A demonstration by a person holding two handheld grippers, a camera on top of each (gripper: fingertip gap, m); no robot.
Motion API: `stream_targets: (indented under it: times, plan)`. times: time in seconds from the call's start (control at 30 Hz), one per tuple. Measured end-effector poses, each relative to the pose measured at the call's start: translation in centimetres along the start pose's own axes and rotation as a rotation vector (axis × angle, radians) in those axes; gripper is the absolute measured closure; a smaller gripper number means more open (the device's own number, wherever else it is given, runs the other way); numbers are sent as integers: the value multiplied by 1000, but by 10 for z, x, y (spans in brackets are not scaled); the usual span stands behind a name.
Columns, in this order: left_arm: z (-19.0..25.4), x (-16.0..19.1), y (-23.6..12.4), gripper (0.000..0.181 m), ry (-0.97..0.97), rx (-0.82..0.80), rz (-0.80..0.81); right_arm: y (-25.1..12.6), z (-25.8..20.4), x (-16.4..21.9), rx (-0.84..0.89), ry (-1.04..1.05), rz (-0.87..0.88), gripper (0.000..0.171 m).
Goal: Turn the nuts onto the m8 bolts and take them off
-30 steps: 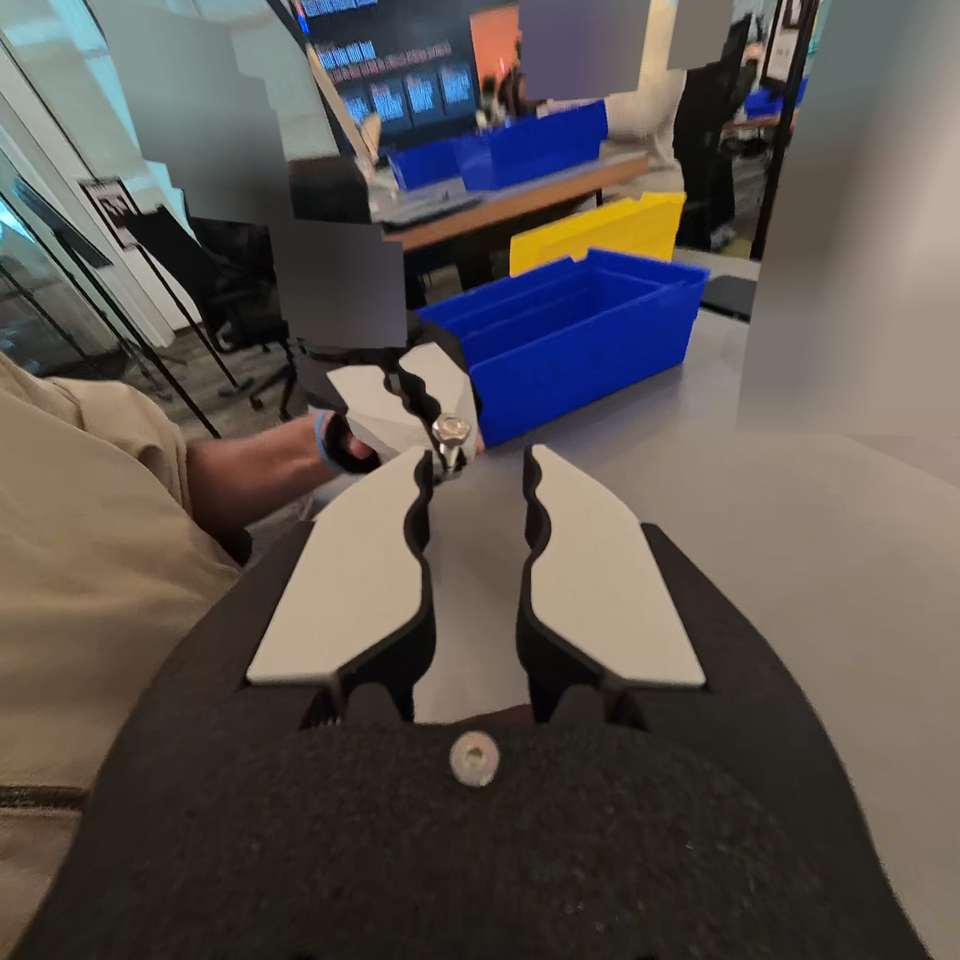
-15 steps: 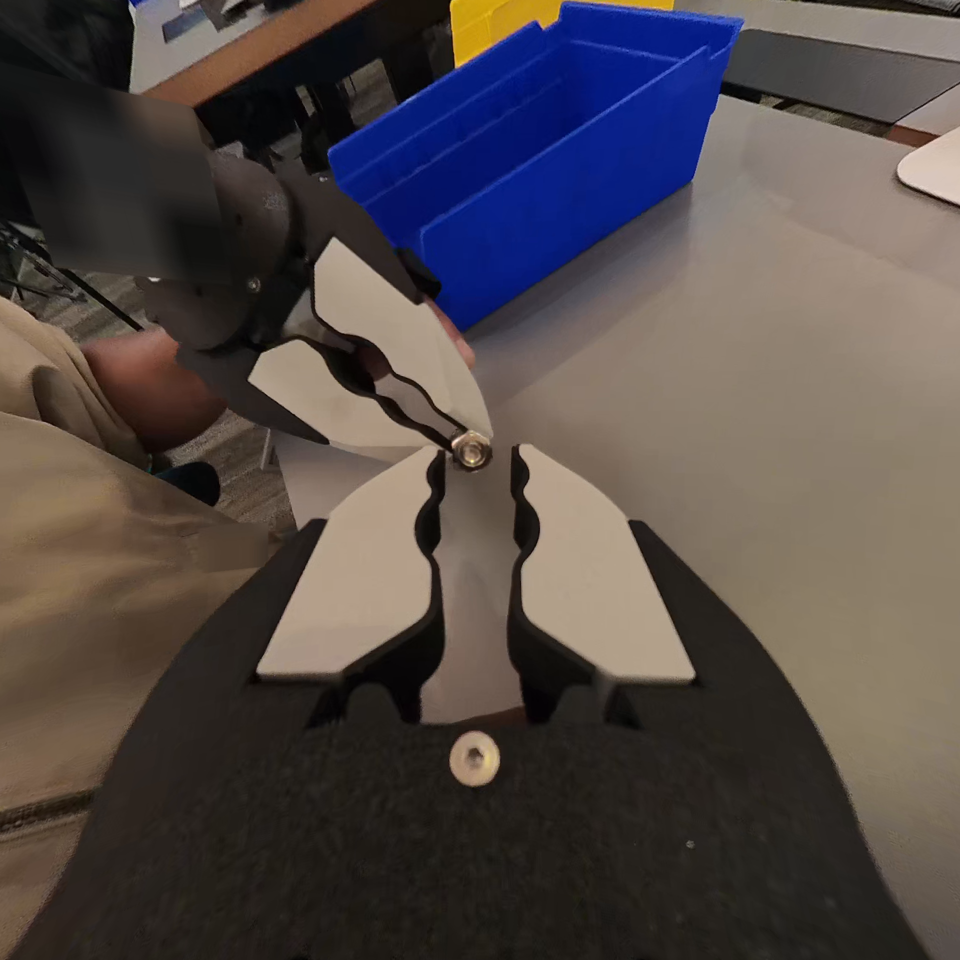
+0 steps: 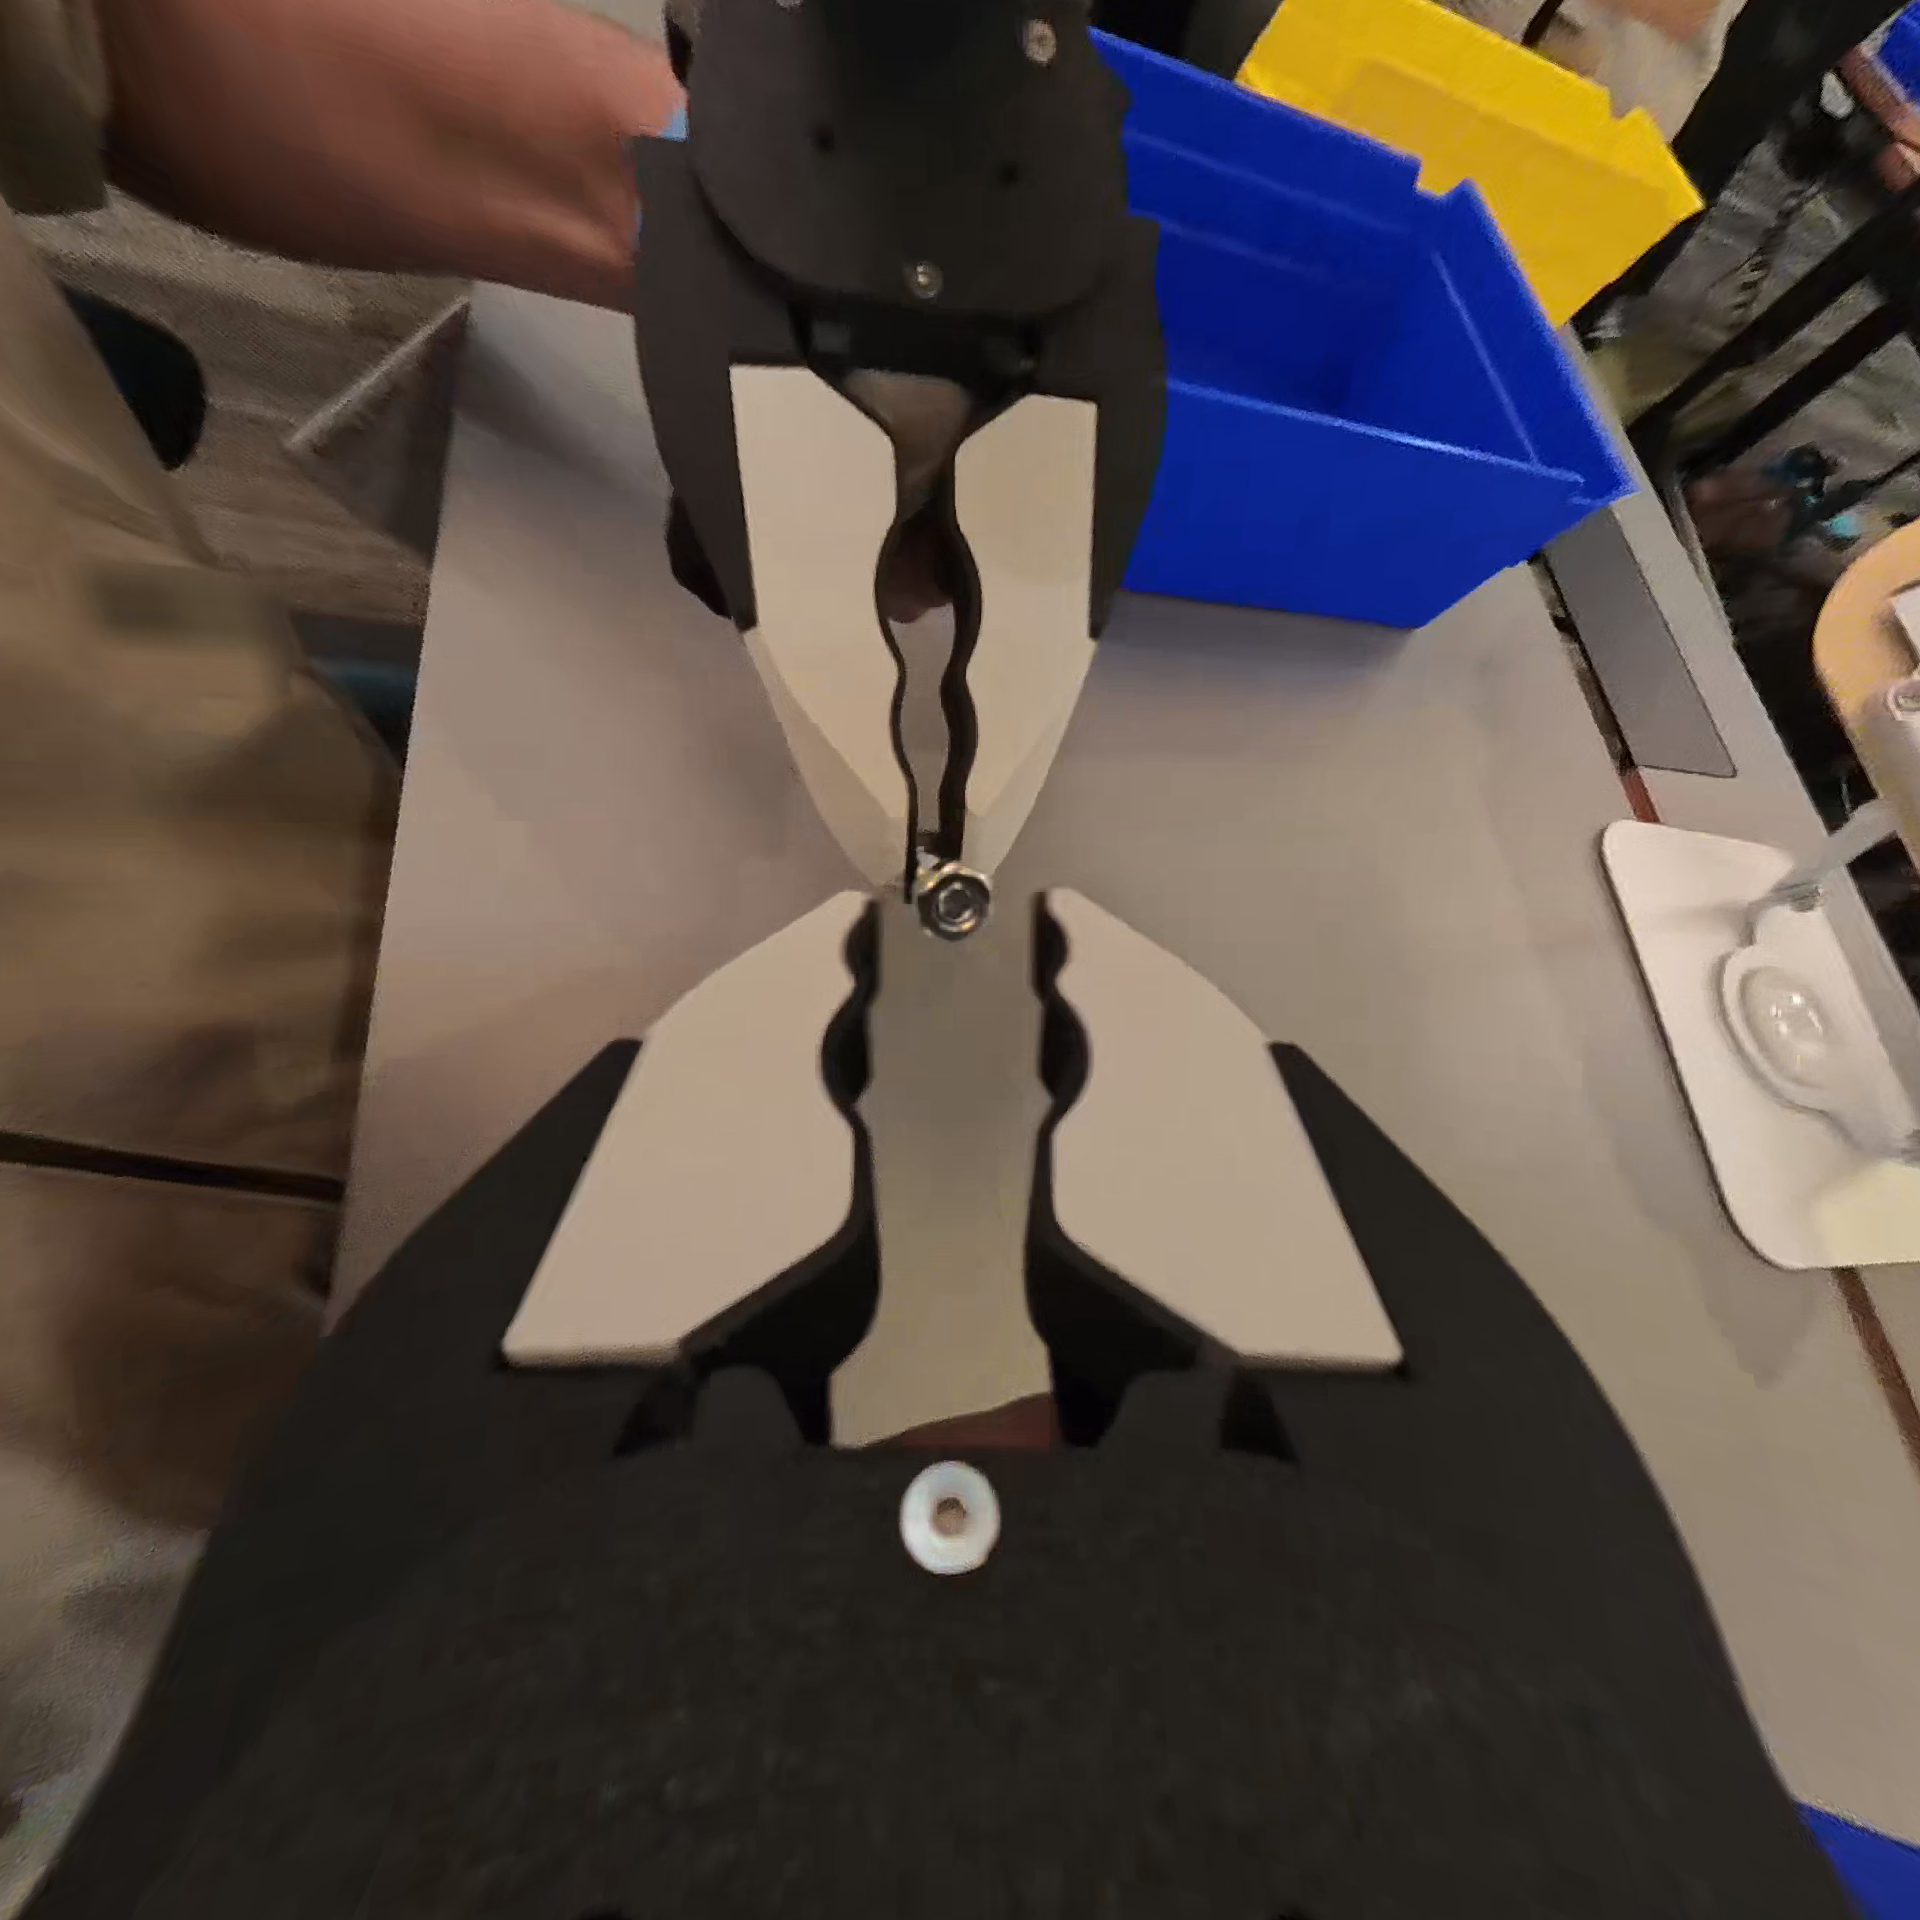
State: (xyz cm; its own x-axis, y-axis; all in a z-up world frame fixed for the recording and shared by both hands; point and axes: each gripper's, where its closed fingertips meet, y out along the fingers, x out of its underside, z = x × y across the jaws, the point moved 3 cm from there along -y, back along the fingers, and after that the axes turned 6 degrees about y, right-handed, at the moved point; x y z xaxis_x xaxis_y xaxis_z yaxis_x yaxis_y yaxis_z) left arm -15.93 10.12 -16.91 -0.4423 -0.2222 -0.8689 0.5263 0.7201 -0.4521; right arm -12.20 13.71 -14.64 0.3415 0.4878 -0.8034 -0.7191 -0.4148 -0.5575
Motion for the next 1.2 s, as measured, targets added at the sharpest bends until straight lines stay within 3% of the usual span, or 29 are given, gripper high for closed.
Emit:
stream_targets:
  times: [0.07,0.23,0.33,0.57,0.93,1.0,1.07,1.2]
  plan:
    - [-5,0,-1,174,-1,-42,7,-2,1,0,-22,129,8,127]
    - [-8,4,-2,174,33,-155,5,2,9,4,-52,573,108,141]
    - [-5,5,0,174,52,-171,-1,9,6,10,-50,645,69,143]
    - [4,6,2,174,83,-135,-36,14,-1,7,-93,538,-28,156]
    - [14,-6,-2,174,-89,103,115,2,-11,-6,-180,-293,-136,156]
    - [9,-6,-2,174,-87,81,119,1,-7,-7,-152,-295,-133,155]
    - [3,-6,-3,174,-81,35,122,0,-5,-8,-149,-193,-112,128]
    - [-9,-4,-7,174,-34,-109,107,-4,7,-5,-95,173,21,130]
